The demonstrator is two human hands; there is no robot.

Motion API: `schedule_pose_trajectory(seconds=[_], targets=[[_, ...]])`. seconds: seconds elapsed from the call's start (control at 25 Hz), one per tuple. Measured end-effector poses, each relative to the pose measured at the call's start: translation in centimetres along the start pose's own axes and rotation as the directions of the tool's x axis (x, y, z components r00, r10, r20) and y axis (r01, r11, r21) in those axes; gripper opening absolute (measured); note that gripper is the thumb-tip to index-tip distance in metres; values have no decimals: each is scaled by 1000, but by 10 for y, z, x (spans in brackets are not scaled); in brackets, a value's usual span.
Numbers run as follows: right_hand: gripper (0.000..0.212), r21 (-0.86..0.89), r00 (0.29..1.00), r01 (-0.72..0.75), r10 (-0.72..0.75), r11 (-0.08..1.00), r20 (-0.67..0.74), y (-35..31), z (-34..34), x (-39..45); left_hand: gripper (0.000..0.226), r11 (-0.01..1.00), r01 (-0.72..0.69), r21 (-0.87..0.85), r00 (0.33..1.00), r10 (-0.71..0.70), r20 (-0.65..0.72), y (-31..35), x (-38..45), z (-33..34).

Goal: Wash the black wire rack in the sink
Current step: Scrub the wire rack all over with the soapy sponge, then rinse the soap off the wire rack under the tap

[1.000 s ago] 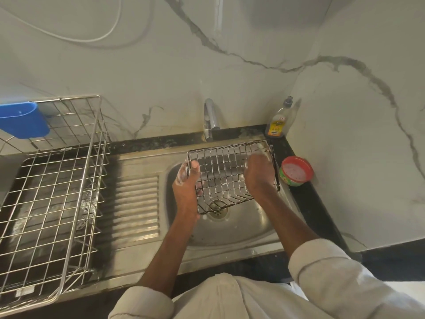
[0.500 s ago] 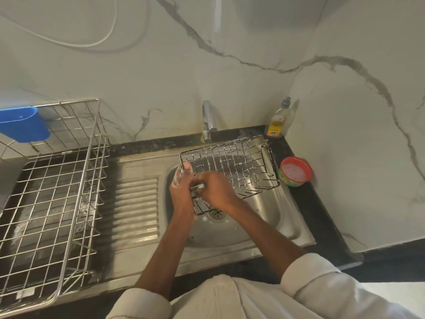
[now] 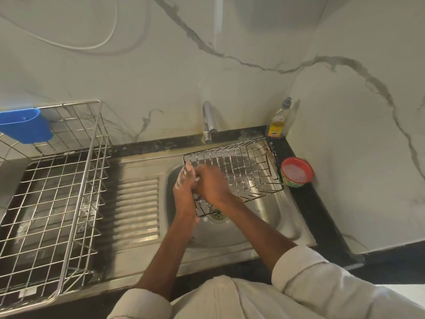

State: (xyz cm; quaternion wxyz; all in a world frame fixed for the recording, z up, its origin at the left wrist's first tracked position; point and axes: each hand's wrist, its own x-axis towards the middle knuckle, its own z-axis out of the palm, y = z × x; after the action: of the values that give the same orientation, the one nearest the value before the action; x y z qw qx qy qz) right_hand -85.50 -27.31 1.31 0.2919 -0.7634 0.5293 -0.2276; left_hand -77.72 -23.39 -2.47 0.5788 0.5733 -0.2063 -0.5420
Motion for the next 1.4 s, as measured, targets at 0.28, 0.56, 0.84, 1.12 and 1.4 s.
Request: schedule_pose_trajectory(seconds=[0.28, 0.56, 0.84, 1.12, 1.4], targets=[[27, -403, 846, -525, 406, 750, -346, 69, -65, -4, 99, 999, 20, -30, 999, -21, -43, -3, 5, -11], [16, -29, 987, -149, 150, 988, 55, 12, 3, -14, 68, 1000, 5, -19, 999, -6, -39, 10, -8, -8], [9, 74, 991, -107, 112, 992, -71, 0, 19, -3, 81, 1000, -7, -6, 999, 8, 31, 7, -5, -21], [19, -501, 955, -248, 295, 829, 16, 13, -7, -24, 92, 1000, 0, -4, 1000, 0, -11, 12, 5, -11], [37, 47, 800, -473, 451, 880, -395, 91, -86, -24, 89, 984, -68, 164, 993, 82, -85, 20, 13, 40]])
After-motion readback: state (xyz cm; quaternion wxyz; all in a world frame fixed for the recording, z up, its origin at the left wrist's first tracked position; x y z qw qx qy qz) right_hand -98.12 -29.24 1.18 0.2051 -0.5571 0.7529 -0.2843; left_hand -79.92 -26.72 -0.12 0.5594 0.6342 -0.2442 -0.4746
